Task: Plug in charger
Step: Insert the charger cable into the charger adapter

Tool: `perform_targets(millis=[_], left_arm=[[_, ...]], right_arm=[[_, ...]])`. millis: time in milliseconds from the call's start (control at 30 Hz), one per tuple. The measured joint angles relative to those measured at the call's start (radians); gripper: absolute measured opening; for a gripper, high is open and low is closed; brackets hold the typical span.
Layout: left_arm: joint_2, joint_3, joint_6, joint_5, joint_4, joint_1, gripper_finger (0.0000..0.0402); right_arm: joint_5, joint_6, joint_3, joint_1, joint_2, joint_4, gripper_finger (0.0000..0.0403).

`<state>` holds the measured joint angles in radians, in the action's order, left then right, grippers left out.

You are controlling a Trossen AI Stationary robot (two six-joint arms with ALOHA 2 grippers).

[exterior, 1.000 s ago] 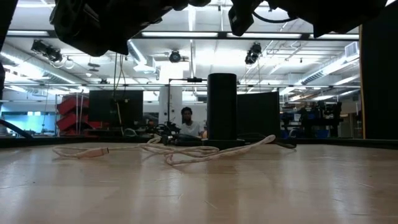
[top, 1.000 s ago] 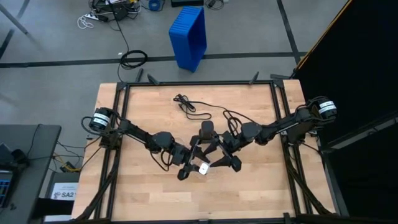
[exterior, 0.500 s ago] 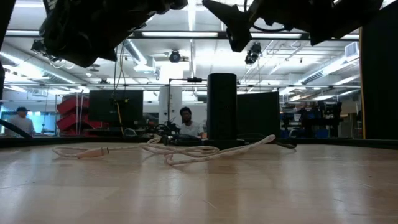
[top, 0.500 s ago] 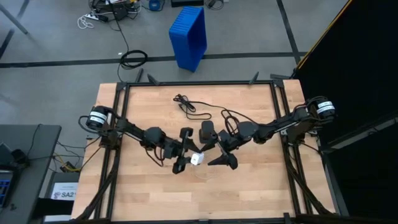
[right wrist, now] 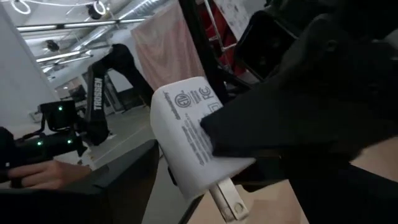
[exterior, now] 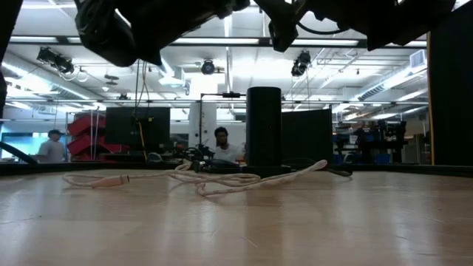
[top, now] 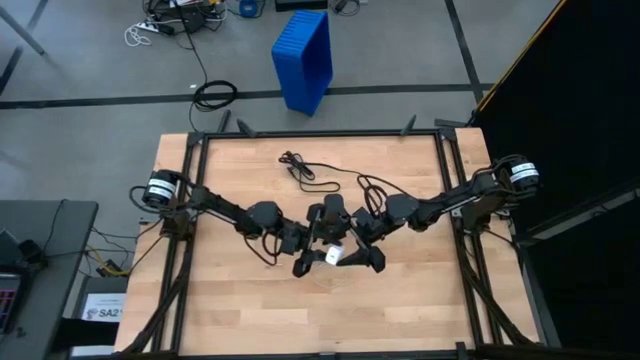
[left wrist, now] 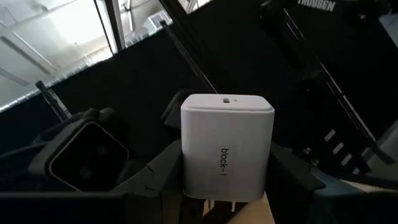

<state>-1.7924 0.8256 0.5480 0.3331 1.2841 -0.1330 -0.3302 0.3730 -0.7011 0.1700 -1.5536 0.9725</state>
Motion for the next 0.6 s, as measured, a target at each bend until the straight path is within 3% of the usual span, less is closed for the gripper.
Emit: perform_targets(millis=[300,600], left_arm=[[0.002,0.001,-0.002,0.013,-0.003,-0.002,0.0153],[0.002,0.000,-0.021,0.014,-0.027,-0.005,0.0153]], right_arm=[[-0.033,-0.015,0.000,0.021,-0.002,0.046,0.0294],[-0.037,-0.016,0.000,0.024,-0.002,0.037,0.0156]])
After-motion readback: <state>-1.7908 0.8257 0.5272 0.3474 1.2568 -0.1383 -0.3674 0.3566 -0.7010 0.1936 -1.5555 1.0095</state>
